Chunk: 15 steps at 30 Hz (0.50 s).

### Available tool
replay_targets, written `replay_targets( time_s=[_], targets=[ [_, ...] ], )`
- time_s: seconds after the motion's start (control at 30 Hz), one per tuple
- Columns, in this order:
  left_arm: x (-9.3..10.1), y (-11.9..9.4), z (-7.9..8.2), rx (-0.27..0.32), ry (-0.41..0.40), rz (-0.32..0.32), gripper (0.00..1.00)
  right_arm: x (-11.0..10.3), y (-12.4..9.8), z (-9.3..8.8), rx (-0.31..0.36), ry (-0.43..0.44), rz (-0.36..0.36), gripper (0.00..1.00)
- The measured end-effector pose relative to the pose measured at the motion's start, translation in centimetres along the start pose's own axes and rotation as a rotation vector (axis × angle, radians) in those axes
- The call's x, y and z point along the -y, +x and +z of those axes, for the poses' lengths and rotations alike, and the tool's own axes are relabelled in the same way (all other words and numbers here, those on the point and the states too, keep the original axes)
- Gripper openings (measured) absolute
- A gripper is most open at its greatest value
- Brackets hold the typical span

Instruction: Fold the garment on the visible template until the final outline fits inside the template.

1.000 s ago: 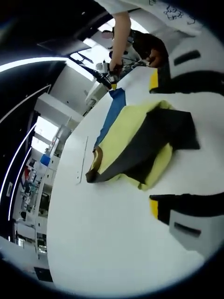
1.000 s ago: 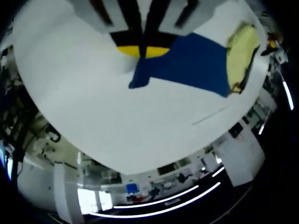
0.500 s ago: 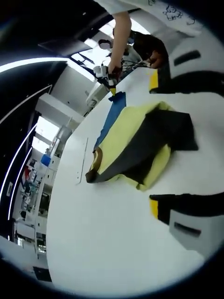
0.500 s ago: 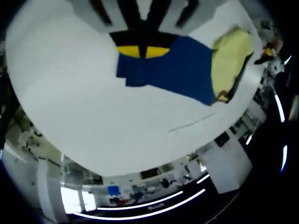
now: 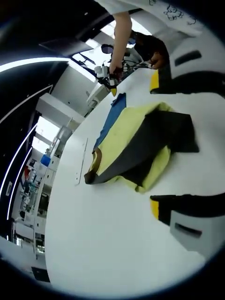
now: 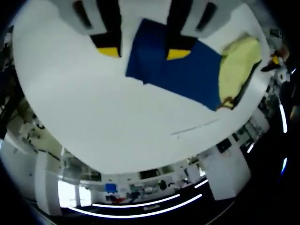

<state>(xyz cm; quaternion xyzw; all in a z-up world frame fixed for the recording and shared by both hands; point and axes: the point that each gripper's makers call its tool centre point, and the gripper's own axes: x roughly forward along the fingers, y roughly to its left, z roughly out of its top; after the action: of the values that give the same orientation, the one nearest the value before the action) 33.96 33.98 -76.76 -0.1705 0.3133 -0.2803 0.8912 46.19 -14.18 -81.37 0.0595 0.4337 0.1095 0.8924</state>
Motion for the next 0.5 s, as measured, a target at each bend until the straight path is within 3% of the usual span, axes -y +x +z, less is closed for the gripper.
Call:
replay_targets(
  time_s=[0.13, 0.2, 0.33, 0.5],
  targets=[
    [-0.1, 0.0, 0.0, -0.001, -0.001, 0.000, 0.86, 0.0, 0.3, -0.8, -0.020, -0.009, -0.002, 0.49],
    [-0.3, -0.1, 0.0, 0.000, -0.002, 0.000, 0.86, 0.1, 0.4, -1.1, -0.031, -0.024, -0.002, 0.50],
    [-0.4, -0.3, 0.0, 0.000, -0.004, 0.006, 0.86, -0.2, 0.4, -1.3, -0.035, 0.000, 0.011, 0.34],
    [-0.3, -0.4, -0.2, -0.002, 0.001, 0.012, 0.86, -0.4, 0.5, -1.4, -0.040, 0.028, 0.024, 0.25]
  ],
)
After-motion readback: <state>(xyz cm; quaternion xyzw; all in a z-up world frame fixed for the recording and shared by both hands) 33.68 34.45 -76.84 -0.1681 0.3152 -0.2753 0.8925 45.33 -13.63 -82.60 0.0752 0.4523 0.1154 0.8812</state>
